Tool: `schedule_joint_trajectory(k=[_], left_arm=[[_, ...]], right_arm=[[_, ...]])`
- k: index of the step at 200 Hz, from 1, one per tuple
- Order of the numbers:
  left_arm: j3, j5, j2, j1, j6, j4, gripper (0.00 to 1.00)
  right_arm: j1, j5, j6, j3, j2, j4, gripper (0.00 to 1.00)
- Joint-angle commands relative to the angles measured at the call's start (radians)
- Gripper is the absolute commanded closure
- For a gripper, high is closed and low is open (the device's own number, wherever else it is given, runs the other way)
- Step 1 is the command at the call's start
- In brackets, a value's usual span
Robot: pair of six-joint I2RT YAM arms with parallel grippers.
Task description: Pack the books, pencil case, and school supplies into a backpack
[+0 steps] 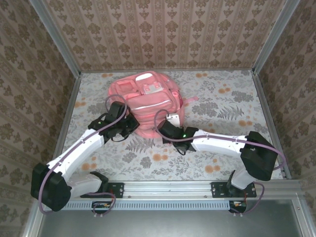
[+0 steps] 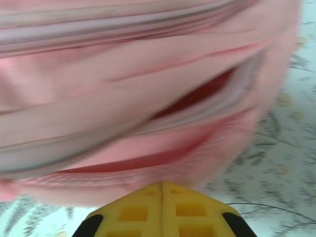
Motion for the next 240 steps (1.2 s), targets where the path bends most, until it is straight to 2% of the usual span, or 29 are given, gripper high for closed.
schedule_joint_trajectory(k=[1,35,62,82,119,178,240], left_arm=[[0.028,-0.032,-0.045,0.017,0.036,0.004,1.0],[0.03,-0.019,-0.044,0.019,0.035,0.011,1.0],[0.047,-0.014,-0.027,0.016,0.021,0.026,1.0],[0.076,-0.018,-0.007,0.007,0.021,0.028,1.0],[0.106,-0.014,0.029,-0.001,0.015,0.026,1.0],[0.127,-0.029,0.038,-0.004,0.001,0.008,1.0],[0.137,-0.021,0.053,-0.004,-0.005,0.02,1.0]], right_arm=[[-0.036,0.061,-0.009,-0.036,-0.037,-0.07,1.0],[-0.045,-0.005,-0.087,-0.035,-0.064,-0.014,1.0],[-0.006,-0.062,-0.099,-0.018,-0.083,0.042,0.82],[0.032,-0.069,-0.092,0.023,-0.079,0.041,0.75],[0.076,-0.119,-0.057,0.132,0.003,0.006,0.74],[0.111,-0.049,0.075,0.333,0.18,-0.217,0.72],[0.122,-0.016,0.114,0.428,0.275,-0.287,0.74]])
